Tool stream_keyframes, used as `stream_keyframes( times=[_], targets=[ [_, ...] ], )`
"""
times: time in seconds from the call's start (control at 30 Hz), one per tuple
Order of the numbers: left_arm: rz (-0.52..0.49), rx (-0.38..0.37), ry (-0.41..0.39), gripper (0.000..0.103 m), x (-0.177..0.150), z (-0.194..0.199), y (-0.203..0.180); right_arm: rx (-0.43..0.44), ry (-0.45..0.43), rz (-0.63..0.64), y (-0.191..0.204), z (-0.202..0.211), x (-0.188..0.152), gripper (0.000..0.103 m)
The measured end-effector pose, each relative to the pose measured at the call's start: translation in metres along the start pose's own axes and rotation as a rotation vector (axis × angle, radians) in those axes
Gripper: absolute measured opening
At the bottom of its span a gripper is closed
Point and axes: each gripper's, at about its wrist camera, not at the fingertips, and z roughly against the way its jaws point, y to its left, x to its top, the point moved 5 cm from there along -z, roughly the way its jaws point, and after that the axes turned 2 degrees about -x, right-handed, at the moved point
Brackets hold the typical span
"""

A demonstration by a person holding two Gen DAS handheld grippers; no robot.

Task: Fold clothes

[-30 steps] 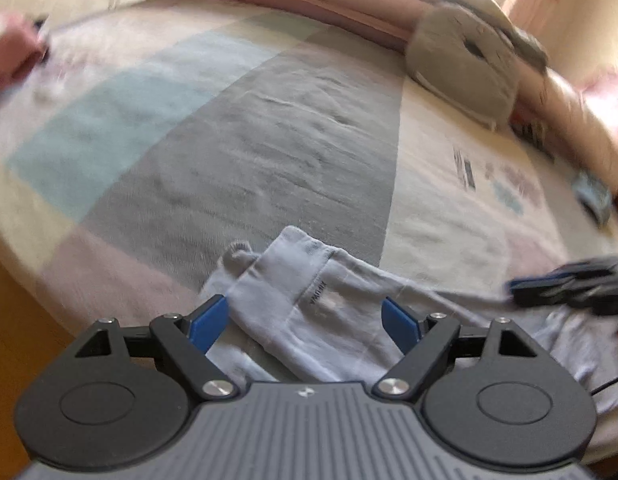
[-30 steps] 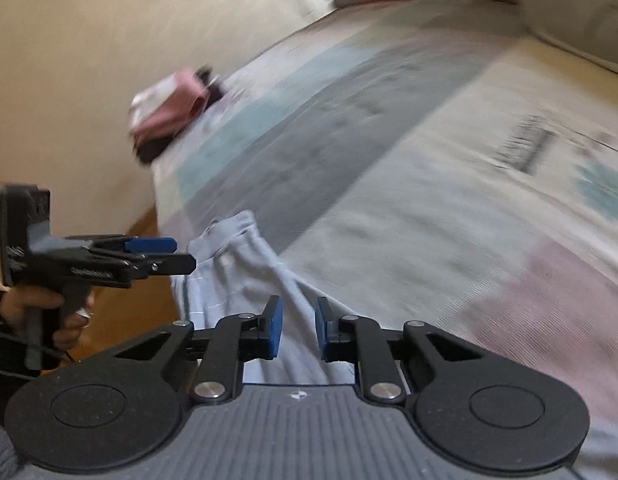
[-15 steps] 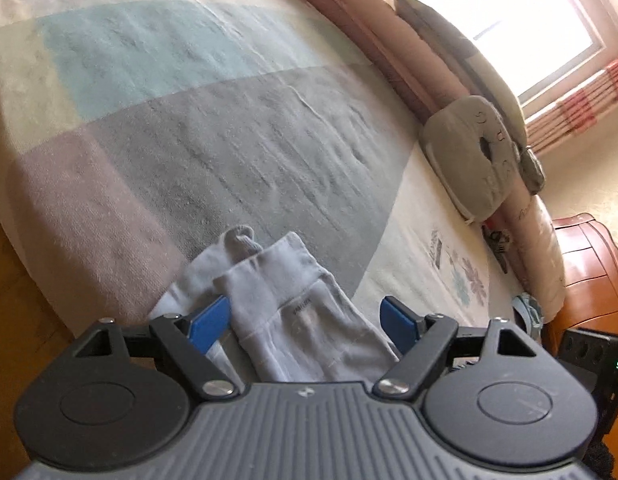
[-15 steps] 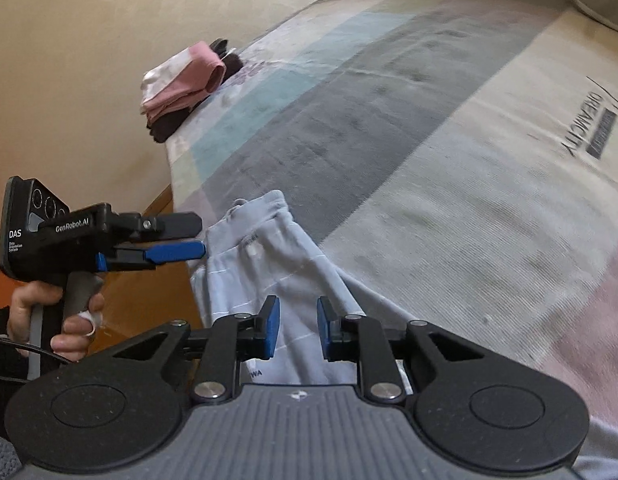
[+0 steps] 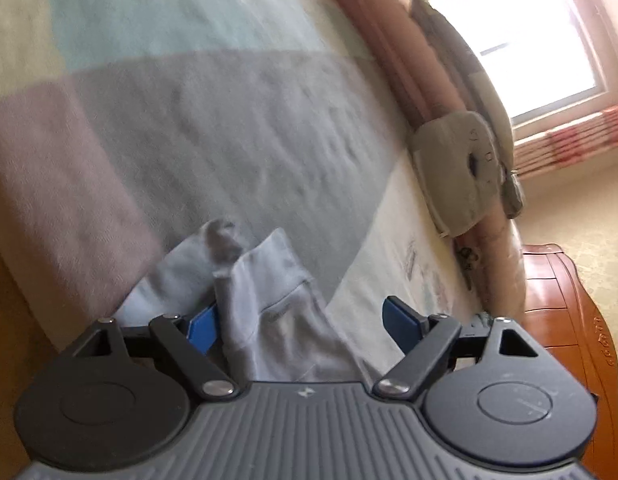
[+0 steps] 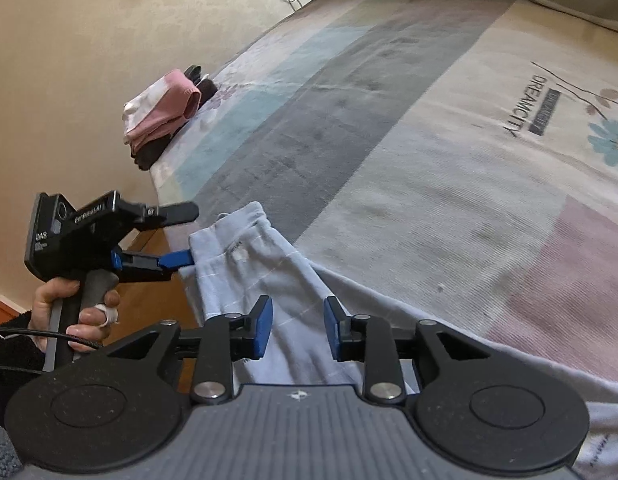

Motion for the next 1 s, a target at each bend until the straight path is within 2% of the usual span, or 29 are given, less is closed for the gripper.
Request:
stream_keyframes(
  times=[0.13,0.23,0.3,0.33,0.37,0.4,0.43,0.47,0.5,0.57,0.7,0.83,0.9,1.0],
  targets=[
    [-0.017,-0.042,-0.019,0.084,0.002,0.002,-0.007,-0.001,-0.004,-0.017,-0.007,0.006,-0.003,0.033],
    [-0.025,-0.028,-0.013,0.081,0.002,-0.005,-0.003,0.014,0.001,-0.034,-0.012,0.005,-0.007,0.035],
    [0.004,-0.071,-0.042,0.078,0.001,-0.006,0.006,0.018,0.012,-0.049,-0.016,0.001,-0.01,0.037],
    [-0.008,-0.057,-0.05,0.068,0.0,-0.005,0.008,0.018,0.02,-0.057,-0.018,-0.001,-0.012,0.04],
    [-0.028,-0.03,-0.055,0.049,0.0,-0.004,0.009,0.008,0.035,-0.068,-0.022,-0.005,-0.015,0.042],
    [-0.049,-0.002,-0.059,0.039,-0.001,-0.003,0.01,-0.005,0.049,-0.078,-0.025,-0.008,-0.019,0.043],
    [-0.058,0.031,-0.063,0.02,-0.002,-0.002,0.012,-0.01,0.057,-0.09,-0.029,-0.011,-0.023,0.043],
    [-0.064,0.067,-0.066,0.009,-0.002,-0.001,0.015,0.011,0.045,-0.111,-0.031,-0.011,-0.024,0.047],
    [-0.06,0.09,-0.069,0.008,-0.002,-0.001,0.017,0.033,0.035,-0.135,-0.034,-0.01,-0.026,0.049],
    [-0.045,0.089,-0.082,0.007,-0.004,-0.001,0.018,0.061,0.026,-0.175,-0.04,-0.01,-0.027,0.05],
    [-0.128,0.099,-0.113,0.004,-0.011,0.006,0.001,0.049,0.03,-0.162,-0.037,-0.009,-0.025,0.05],
    [-0.132,0.078,-0.167,0.004,-0.021,0.025,-0.002,0.009,0.021,-0.039,-0.02,-0.005,-0.013,0.052],
    [-0.089,0.085,-0.188,0.004,-0.027,0.032,0.007,0.015,0.007,0.033,-0.011,-0.005,-0.001,0.05],
    [-0.047,0.092,-0.188,0.004,-0.035,0.033,0.024,0.046,0.012,0.14,0.007,-0.016,0.022,0.041]
  ],
)
